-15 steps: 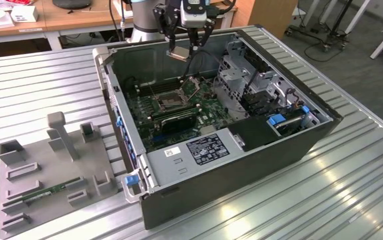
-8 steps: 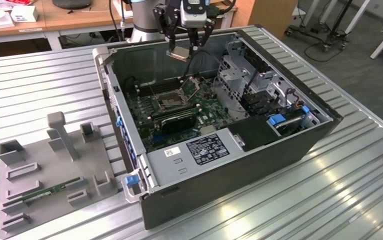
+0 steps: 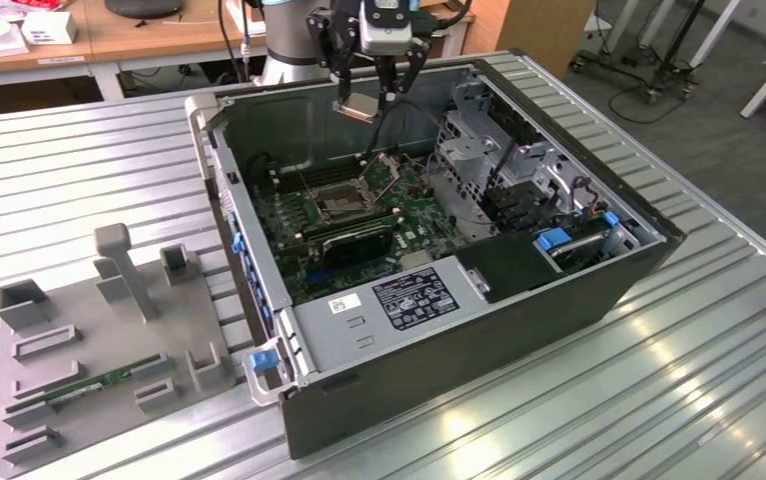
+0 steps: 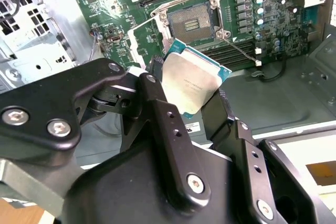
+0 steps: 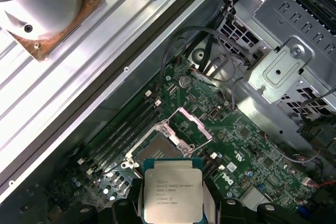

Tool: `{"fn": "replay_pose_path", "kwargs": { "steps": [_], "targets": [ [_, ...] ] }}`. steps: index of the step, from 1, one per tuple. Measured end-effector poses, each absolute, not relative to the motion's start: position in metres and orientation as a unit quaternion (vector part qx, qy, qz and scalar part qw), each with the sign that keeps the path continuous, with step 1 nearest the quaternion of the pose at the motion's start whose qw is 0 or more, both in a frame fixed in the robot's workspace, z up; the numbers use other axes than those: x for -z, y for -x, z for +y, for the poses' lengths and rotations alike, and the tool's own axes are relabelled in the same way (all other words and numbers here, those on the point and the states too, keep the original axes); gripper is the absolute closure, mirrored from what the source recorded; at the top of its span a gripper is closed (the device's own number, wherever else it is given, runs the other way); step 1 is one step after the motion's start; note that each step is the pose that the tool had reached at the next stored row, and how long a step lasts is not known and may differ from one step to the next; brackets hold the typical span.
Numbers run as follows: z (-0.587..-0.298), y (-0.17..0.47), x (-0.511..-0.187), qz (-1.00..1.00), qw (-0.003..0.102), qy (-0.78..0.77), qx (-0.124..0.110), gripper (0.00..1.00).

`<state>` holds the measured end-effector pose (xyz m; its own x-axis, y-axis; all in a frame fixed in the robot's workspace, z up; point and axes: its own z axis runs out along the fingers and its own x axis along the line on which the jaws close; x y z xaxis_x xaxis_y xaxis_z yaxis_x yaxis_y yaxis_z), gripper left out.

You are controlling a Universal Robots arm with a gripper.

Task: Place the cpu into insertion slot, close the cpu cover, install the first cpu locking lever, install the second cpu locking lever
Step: 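Place the cpu into insertion slot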

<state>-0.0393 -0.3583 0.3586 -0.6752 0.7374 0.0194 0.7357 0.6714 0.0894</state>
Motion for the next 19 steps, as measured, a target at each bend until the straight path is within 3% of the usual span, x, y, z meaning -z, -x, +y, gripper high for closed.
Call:
{"fn": "replay_pose_path", "kwargs": {
  "steps": [19],
  "targets": [
    [-0.3584, 0.0393, -0.3562, 0.833, 0.017, -0.551, -0.043, 0.46]
  ]
}}
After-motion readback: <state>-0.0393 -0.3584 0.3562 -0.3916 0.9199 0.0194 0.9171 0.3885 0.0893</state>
